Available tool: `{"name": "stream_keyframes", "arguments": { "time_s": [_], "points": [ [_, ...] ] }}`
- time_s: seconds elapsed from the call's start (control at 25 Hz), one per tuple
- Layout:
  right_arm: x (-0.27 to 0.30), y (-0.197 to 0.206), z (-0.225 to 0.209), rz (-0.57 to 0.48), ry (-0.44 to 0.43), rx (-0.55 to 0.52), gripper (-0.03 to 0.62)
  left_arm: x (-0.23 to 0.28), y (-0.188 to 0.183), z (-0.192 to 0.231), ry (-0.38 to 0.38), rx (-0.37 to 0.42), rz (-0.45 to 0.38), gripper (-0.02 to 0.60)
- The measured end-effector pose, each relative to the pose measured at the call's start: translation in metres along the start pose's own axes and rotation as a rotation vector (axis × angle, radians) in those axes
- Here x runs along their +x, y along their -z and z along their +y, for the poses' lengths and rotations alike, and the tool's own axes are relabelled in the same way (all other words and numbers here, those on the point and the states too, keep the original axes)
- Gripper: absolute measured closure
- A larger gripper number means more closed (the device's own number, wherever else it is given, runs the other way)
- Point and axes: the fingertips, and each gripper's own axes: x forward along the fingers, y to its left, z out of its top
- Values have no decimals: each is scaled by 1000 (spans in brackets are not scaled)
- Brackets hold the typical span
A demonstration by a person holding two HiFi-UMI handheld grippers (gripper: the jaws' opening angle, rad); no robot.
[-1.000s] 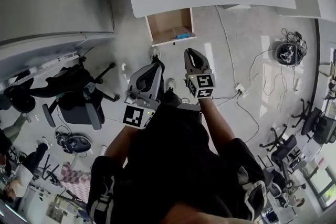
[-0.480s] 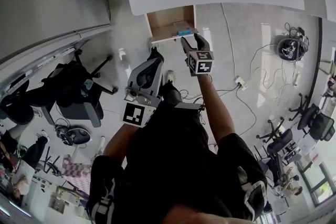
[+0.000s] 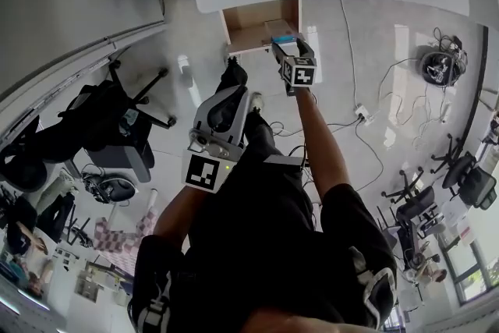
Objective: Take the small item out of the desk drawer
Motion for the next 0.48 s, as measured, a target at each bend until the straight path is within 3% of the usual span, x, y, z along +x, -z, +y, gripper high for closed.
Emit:
{"name": "stream_keyframes", "arguments": {
  "time_s": [0.48],
  "points": [
    [65,46,-28,113,45,18,217,16,24,21,13,-33,7,571]
  ]
}}
